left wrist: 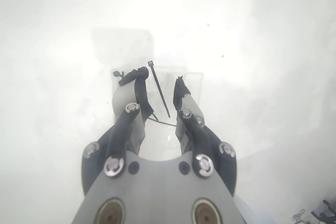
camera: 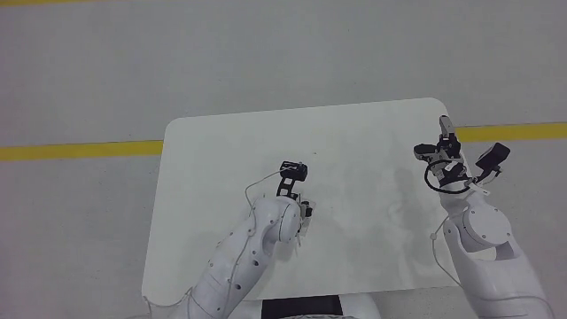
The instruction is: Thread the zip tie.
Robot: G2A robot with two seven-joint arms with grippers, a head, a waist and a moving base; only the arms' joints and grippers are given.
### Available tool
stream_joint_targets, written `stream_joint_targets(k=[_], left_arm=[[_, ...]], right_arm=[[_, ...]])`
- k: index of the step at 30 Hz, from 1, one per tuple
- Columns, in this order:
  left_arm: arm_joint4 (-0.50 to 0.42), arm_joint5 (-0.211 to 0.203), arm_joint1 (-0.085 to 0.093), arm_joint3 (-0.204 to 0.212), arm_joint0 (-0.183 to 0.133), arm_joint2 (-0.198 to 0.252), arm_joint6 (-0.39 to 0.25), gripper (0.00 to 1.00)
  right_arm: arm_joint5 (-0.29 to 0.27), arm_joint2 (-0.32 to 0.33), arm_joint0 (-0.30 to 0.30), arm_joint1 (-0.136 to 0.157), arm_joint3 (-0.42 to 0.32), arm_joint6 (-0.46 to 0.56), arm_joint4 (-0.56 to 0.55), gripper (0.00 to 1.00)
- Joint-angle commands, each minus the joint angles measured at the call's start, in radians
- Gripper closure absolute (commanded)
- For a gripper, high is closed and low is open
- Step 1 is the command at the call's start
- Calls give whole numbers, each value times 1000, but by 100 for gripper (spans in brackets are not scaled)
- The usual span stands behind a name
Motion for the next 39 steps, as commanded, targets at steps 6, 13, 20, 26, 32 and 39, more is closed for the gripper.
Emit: stream_joint_targets(k=[6, 13, 20, 26, 32, 39], left_arm=[[3, 0, -5, 7, -5, 1, -5, 77], [9, 0, -6, -1, -3, 6, -18, 79], [19, 0, -7, 14, -7, 6, -33, 83], [15, 0, -10, 32, -14, 5, -33, 82], [2, 0, -13, 51, -22, 9, -22, 82], [-6, 0, -15, 74, -33, 17, -19, 99]], right_arm=[[0, 0, 0, 0, 0, 0, 0, 0], [0, 0, 0, 0, 0, 0, 0, 0], [0, 0, 0, 0, 0, 0, 0, 0], [0, 0, 0, 0, 0, 0, 0, 0], [0, 0, 0, 0, 0, 0, 0, 0], [0, 0, 0, 0, 0, 0, 0, 0]])
